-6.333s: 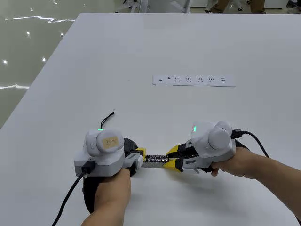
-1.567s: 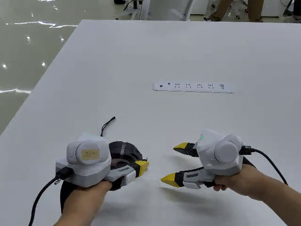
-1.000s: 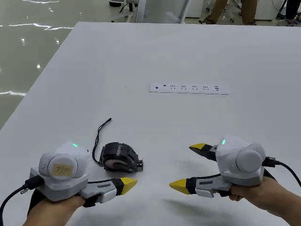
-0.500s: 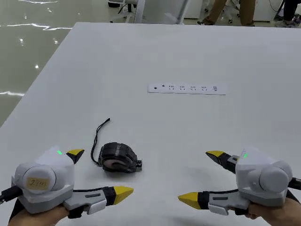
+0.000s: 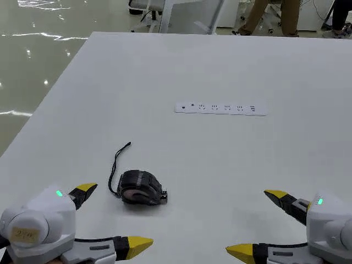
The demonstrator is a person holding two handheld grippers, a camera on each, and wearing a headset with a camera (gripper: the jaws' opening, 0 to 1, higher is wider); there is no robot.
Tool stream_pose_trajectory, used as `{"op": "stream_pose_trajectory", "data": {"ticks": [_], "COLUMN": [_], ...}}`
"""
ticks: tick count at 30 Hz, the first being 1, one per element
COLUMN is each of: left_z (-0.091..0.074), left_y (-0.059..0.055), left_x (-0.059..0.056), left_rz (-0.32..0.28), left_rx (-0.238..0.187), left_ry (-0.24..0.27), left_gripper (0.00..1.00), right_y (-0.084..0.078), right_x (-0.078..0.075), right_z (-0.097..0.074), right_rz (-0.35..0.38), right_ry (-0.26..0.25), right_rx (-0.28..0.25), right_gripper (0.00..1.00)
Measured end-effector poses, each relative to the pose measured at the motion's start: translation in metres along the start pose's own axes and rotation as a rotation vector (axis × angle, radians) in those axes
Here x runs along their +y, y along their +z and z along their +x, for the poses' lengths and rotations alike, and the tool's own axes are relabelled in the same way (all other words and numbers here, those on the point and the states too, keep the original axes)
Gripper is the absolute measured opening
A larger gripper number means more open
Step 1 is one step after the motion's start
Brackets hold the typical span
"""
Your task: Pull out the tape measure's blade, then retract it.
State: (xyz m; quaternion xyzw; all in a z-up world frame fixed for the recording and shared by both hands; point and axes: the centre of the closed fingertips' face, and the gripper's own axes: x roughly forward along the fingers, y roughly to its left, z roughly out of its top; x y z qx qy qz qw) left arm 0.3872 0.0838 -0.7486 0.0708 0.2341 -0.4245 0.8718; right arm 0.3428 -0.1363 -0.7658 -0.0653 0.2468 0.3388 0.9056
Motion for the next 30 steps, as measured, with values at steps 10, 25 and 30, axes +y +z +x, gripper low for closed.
{"op": "stream_pose_trajectory", "data": {"ticks": [10, 25, 30], "left_z": [-0.01, -0.01, -0.009], "left_y": [-0.005, -0.001, 0.001], "left_x": [0.005, 0.012, 0.011], "left_rz": [-0.023, -0.019, -0.02], "left_rx": [-0.021, -0.025, -0.028], "left_ry": [0.005, 0.019, 0.018], "left_gripper": [1.0, 1.0, 1.0], "right_y": [0.012, 0.015, 0.014], "right_x": [0.0, -0.003, -0.004], "right_z": [-0.011, -0.012, -0.014], "right_rz": [0.016, 0.02, 0.013], "right_ry": [-0.009, -0.022, -0.024], "right_rx": [-0.048, -0.057, -0.057], "right_gripper": [1.0, 1.0, 1.0]}}
